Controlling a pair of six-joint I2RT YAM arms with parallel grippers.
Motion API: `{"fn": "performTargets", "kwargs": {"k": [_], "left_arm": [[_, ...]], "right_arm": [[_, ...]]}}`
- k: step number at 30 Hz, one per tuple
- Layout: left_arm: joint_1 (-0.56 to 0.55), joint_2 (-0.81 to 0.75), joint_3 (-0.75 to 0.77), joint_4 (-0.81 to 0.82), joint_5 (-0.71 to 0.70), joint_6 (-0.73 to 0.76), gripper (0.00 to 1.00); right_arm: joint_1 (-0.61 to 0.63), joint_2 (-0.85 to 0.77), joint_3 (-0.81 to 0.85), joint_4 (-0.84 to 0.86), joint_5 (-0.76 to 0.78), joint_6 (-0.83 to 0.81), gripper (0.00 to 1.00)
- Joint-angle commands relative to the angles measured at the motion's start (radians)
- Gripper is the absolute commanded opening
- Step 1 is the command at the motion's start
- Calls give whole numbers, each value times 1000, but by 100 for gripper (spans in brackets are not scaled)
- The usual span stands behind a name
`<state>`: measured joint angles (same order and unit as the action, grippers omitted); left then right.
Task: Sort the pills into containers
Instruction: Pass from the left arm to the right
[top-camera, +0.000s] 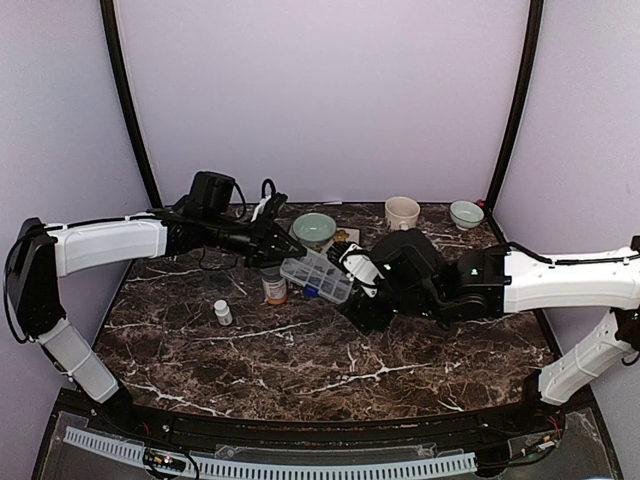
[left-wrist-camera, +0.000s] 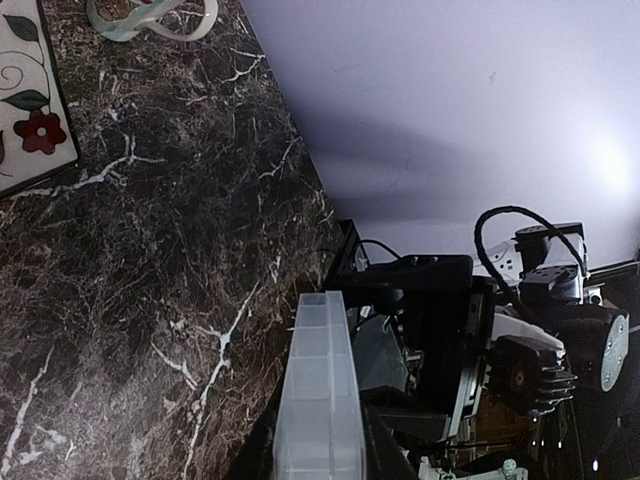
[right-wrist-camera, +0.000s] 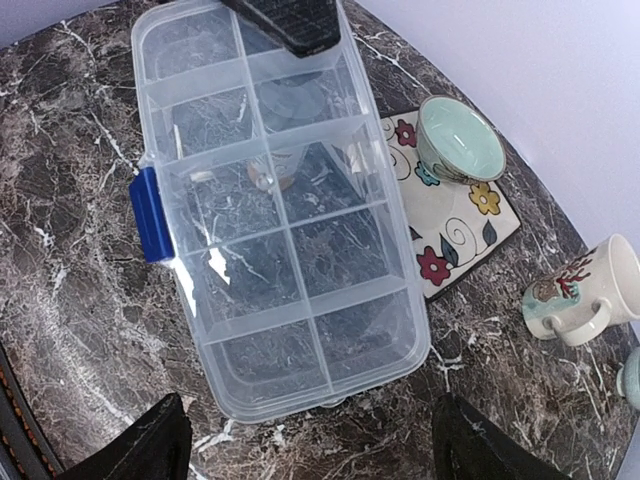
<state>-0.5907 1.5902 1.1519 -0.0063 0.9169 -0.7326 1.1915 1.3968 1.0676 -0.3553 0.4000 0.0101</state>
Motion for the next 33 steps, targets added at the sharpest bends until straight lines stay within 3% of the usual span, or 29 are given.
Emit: {"fn": "performTargets", "kwargs": {"k": [1,17,33], "left_arm": [[8,4,47,-106,57,110,0],[8,29,74,-158,98,174,0],[6,21,81,-161,131,184,0]], "right_arm": [[16,-17,53,-20,-8,-39,83],[17,78,156,-34,-130,-75,86],[16,120,170,-37,-125,-89,86]]}}
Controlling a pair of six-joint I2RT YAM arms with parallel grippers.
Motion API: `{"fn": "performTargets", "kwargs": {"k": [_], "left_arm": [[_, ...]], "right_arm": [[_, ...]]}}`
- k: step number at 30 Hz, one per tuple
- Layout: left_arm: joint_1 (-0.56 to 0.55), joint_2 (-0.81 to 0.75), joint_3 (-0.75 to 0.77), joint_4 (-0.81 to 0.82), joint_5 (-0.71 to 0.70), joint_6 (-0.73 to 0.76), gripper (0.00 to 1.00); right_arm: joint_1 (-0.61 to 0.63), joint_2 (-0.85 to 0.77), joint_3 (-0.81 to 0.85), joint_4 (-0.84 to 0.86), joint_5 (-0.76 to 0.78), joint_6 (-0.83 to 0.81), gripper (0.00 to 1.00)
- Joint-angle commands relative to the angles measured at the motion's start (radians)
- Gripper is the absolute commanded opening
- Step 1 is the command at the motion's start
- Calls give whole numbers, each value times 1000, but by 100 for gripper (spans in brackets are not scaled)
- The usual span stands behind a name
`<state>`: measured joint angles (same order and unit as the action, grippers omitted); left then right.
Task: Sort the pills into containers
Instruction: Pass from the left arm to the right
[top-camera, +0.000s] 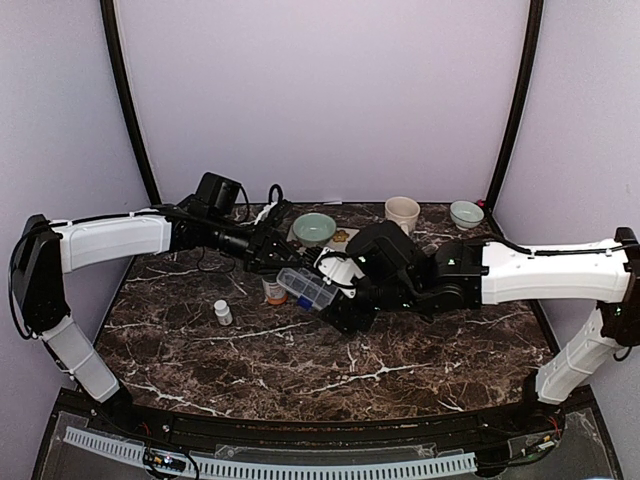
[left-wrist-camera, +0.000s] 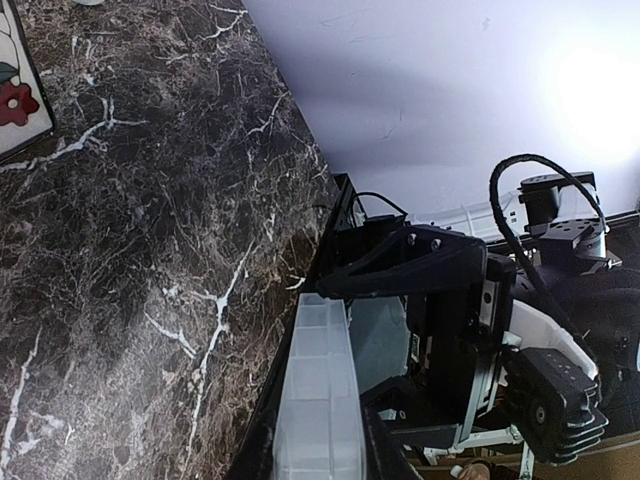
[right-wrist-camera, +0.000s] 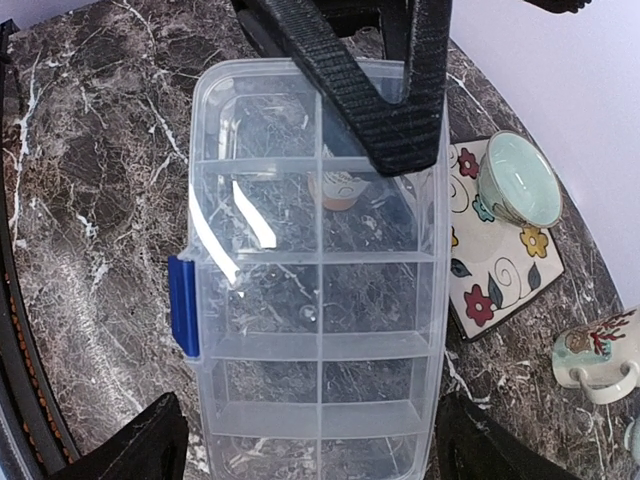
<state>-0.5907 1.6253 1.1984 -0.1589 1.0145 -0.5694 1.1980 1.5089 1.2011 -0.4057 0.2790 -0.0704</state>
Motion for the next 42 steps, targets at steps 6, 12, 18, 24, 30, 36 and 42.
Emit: {"fn": "performTargets", "kwargs": {"k": [6,12,18,24,30,36,42], "left_arm": [[3,-11,34,-12,45,29,0],[0,-9,35,-17,50,37,0],[-3,-10,41,-19,59,43,0],[-8,-8,41,-19,68,49,0],[-11,-8,42,-11,72,48,1],[-11,-7,34,11,63,24,30],[-9,-21,19,57,23,-11,47]], "right_arm": [[5,9,40,16,-6,-17,84],[-10,11,43,19,-34,-18,77],[-30,14,42,20,-68,-17,70],[-47,13,37,26,-101,-14,60],[-59,9,29,31,-140,-10,44],[-73,-18,5,51,-184,6,31],[-89,-44,-29,69,-228,30,27]]}}
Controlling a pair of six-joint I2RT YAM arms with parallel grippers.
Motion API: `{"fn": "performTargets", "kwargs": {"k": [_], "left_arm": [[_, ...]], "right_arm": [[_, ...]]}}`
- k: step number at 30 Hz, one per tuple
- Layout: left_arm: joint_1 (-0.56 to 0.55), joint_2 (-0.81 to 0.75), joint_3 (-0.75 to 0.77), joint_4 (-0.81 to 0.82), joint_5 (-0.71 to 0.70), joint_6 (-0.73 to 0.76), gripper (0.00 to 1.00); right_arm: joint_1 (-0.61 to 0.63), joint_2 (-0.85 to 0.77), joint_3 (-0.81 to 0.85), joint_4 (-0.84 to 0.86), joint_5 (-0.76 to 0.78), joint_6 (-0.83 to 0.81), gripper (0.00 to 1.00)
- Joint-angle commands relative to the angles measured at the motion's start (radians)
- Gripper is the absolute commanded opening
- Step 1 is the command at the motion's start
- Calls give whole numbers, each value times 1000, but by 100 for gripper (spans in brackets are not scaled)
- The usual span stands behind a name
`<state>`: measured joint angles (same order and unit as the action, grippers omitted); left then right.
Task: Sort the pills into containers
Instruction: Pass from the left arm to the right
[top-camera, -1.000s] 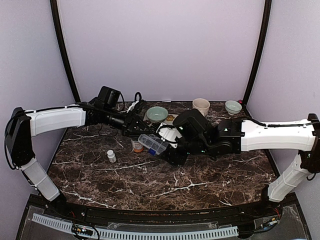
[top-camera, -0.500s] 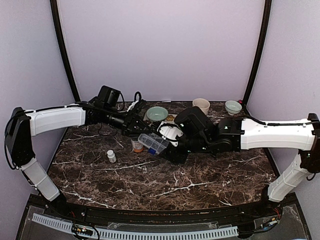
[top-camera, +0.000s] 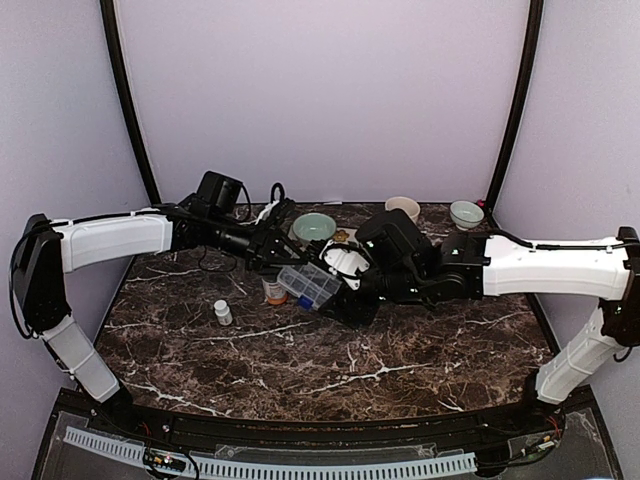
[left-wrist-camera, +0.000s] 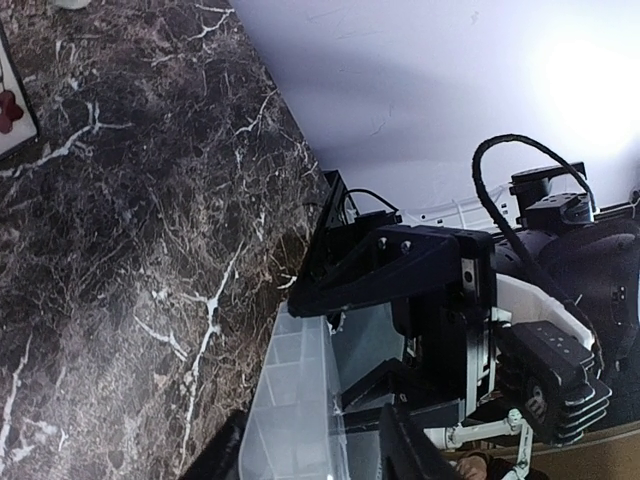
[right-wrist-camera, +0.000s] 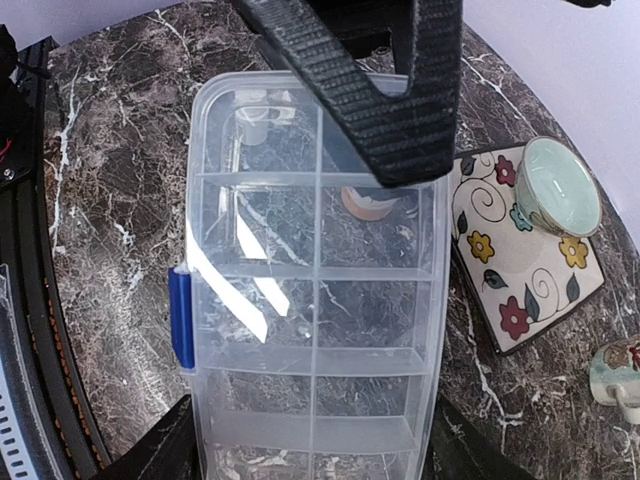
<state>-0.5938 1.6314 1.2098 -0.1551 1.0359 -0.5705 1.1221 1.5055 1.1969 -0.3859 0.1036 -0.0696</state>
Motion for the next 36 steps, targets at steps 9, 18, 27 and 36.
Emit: {"fn": "performTargets", "kwargs": {"k": [9,18,27,36], "left_arm": [[25,-82,-64,172,-107,-100,63],[49,-170,-229,387,-169,-201,62],[49,-217,-366,614,-111,-261,58],[20,-206,-369,699,-57,-258,57]], "right_arm": [[-38,-77,-98,67,-97,69,27],[-111,-109,-145,110,-203,141,28],[-175,-127,-155,146,-335,198,29],[-186,-106,-127,156,-387,214,28]]}}
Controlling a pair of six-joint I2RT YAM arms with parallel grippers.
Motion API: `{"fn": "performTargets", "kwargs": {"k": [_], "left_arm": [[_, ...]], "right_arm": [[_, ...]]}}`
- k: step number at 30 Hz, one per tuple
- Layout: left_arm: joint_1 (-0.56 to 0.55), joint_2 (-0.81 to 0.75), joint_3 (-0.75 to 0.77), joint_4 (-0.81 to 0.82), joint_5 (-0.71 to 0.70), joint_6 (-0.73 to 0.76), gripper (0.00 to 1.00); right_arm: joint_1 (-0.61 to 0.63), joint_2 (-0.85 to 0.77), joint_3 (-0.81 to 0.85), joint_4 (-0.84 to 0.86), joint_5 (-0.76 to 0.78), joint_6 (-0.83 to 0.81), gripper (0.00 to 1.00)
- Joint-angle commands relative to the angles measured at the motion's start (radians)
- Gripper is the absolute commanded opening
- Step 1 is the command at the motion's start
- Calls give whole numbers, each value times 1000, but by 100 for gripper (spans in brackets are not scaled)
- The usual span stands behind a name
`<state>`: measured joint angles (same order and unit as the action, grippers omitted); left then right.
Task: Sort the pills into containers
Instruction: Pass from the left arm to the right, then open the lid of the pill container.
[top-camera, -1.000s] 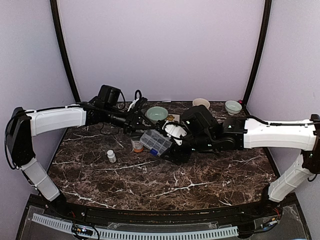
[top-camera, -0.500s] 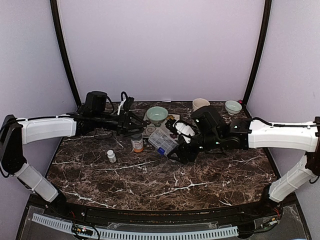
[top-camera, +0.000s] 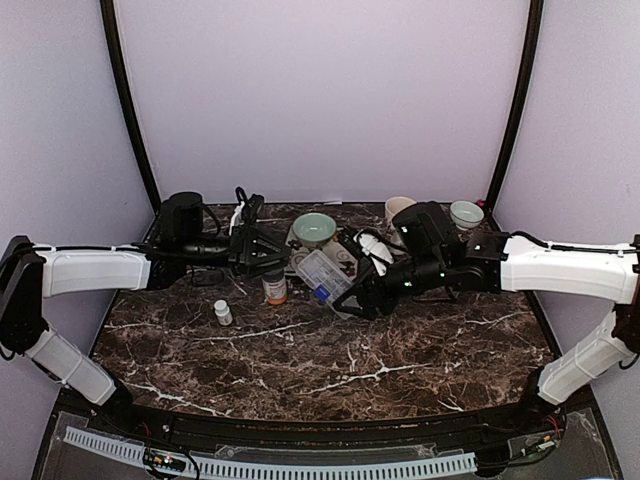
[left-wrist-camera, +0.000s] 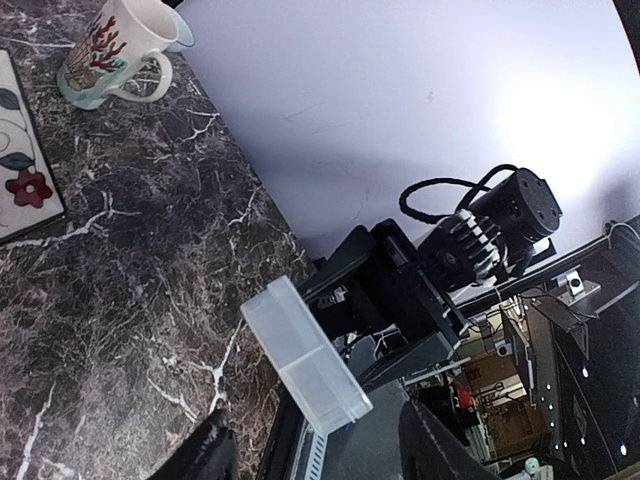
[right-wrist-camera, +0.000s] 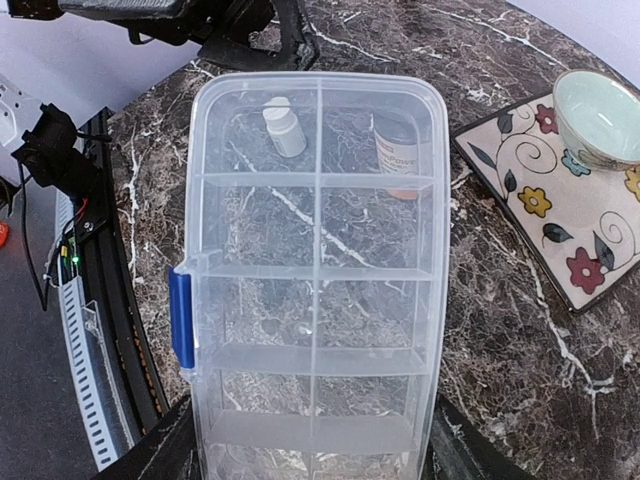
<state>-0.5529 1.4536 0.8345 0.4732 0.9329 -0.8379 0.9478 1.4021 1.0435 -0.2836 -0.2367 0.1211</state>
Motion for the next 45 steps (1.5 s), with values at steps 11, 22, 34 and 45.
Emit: {"fn": "performTargets", "kwargs": {"k": [11,22,34,45], "left_arm": [[-52,-42,3,60,58,67,53],[-56,-44,-13,138,68,89,57],[-92,-44,-13,120,66,140,55],[-93,-64,-44,161,68,158,51]], "right_arm": [[-33,17,54,62,-90,49,28],[-57,18,61,95,-229,101,28],[-67,53,75,199,-383,207,28],[-83,21,32,311,-473,322,27]]}}
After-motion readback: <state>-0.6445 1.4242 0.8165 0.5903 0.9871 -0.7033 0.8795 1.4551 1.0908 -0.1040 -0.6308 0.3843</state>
